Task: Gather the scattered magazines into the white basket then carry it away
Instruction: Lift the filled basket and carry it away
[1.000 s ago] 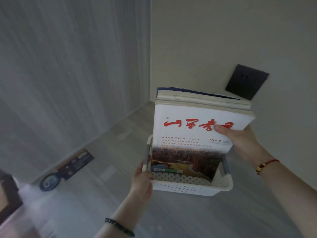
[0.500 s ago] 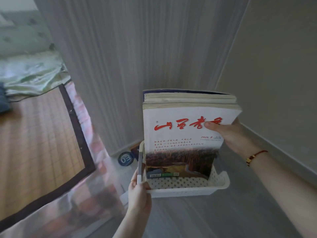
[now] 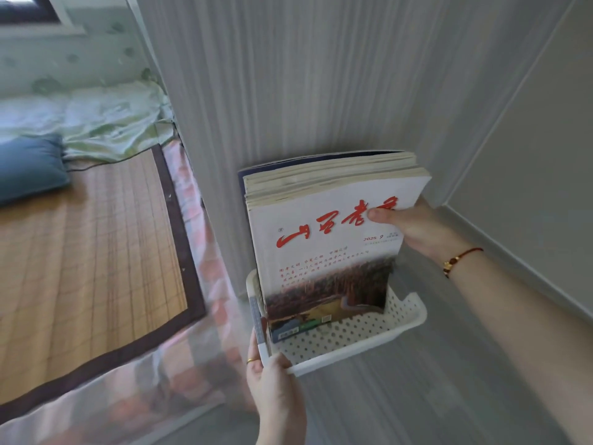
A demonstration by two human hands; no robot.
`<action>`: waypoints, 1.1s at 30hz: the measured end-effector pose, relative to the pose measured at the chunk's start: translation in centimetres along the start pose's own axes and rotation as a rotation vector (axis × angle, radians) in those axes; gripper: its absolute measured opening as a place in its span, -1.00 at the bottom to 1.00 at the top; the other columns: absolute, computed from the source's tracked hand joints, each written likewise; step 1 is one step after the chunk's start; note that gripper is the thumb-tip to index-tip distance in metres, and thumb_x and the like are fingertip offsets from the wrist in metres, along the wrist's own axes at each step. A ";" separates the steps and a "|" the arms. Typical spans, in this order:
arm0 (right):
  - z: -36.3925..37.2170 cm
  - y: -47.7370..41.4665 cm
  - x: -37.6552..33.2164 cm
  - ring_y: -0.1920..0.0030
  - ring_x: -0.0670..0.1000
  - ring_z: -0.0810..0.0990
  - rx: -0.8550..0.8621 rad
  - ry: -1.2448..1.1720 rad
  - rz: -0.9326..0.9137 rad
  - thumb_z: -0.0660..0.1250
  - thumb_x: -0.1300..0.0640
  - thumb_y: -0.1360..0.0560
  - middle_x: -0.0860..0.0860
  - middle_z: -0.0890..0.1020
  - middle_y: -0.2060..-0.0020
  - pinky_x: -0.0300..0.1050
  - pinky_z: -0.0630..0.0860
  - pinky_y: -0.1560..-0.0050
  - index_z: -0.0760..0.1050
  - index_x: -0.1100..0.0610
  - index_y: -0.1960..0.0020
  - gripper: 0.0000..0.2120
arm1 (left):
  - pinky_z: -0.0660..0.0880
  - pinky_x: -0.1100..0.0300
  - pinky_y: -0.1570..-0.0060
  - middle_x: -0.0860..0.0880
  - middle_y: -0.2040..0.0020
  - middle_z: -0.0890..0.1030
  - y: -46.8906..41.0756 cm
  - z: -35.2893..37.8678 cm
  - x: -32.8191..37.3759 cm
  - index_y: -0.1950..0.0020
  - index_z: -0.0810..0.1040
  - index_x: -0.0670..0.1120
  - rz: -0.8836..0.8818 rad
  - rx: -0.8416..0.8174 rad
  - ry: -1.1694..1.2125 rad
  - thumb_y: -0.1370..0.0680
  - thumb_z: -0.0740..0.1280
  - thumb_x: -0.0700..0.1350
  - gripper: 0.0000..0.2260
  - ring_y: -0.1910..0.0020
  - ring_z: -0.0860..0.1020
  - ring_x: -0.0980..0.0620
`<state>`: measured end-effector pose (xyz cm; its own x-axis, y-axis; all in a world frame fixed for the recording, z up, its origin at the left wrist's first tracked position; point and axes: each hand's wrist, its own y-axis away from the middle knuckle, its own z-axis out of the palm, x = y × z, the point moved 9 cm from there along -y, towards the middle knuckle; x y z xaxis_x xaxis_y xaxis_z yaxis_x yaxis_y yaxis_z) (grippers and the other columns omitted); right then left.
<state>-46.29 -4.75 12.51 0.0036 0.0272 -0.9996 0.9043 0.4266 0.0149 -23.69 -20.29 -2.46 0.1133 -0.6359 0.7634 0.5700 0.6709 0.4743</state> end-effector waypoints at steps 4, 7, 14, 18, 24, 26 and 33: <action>1.5 -2.2 -0.2 0.01 0.01 0.64 -0.059 0.004 -0.027 0.43 0.32 -0.23 0.11 0.62 -0.02 -0.10 0.62 0.10 0.51 0.11 0.00 -0.64 | 0.47 0.34 0.29 -0.07 0.14 0.56 -1.0 0.1 0.4 -0.27 0.43 -0.14 0.028 0.054 0.015 -0.27 -0.06 -0.57 -0.32 0.29 0.54 0.11; 2.3 -3.3 -0.1 0.00 0.03 0.63 -0.082 0.005 -0.036 0.44 0.30 -0.22 0.08 0.63 0.02 -0.09 0.61 0.07 0.52 0.09 0.03 -0.65 | 0.44 0.30 0.23 -0.04 0.11 0.57 -2.1 -0.3 0.6 -0.28 0.43 -0.10 0.050 0.099 -0.023 -0.28 -0.04 -0.56 -0.32 0.21 0.51 0.07; 2.4 -3.9 0.2 0.04 -0.04 0.65 -0.116 0.018 -0.029 0.45 0.19 -0.15 0.01 0.64 0.06 -0.17 0.61 0.18 0.52 0.06 0.03 -0.61 | 0.43 0.19 0.09 -0.08 -0.09 0.56 -2.6 0.0 1.3 -0.29 0.37 0.00 0.056 -0.031 -0.232 -0.39 0.03 -0.53 -0.39 0.04 0.53 0.03; 2.4 -3.7 0.6 0.06 -0.06 0.66 -0.119 0.044 -0.004 0.47 0.09 -0.13 -0.06 0.67 0.09 -0.16 0.62 0.18 0.54 0.01 0.04 -0.60 | 0.20 0.15 -0.30 0.01 -0.43 0.27 -2.6 1.2 7.2 -0.36 0.14 0.16 0.281 -0.241 -0.497 -0.43 0.38 -0.22 -0.36 -0.39 0.26 0.08; 2.3 -3.1 0.9 0.09 -0.07 0.66 -0.043 -0.032 -0.008 0.41 0.03 -0.22 -0.11 0.68 0.14 -0.21 0.61 0.22 0.53 -0.01 0.06 -0.71 | 0.23 -0.08 -0.40 0.05 -0.42 0.26 -0.4 9.5 15.8 -0.41 0.05 0.13 0.730 -0.525 -0.657 -0.22 0.43 0.14 -0.14 -0.40 0.26 0.14; 2.1 -3.0 1.0 0.06 -0.04 0.64 0.012 -0.035 -0.002 0.39 0.03 -0.30 -0.05 0.66 0.09 -0.19 0.60 0.21 0.52 0.01 0.04 -0.76 | 0.32 -0.06 -0.35 0.00 -0.39 0.29 -0.5 11.3 16.3 -0.42 0.08 0.10 0.714 -0.516 -0.647 -0.19 0.47 0.14 -0.10 -0.37 0.32 0.09; 1.4 -2.5 1.5 0.20 -0.13 0.66 0.176 -0.046 -0.012 0.38 0.11 -0.39 -0.03 0.65 0.15 -0.26 0.59 0.31 0.50 0.03 0.10 -0.89 | 0.52 0.01 -0.13 0.22 -0.07 0.37 -1.6 11.7 17.1 -0.15 0.34 0.14 0.694 -0.390 -0.660 -0.08 0.50 0.20 -0.30 -0.09 0.47 0.20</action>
<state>-48.01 -7.04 10.90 0.0084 -0.0202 -0.9998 0.9653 0.2612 0.0029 -32.17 -27.78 14.98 0.1163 0.2585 0.9590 0.7871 0.5650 -0.2477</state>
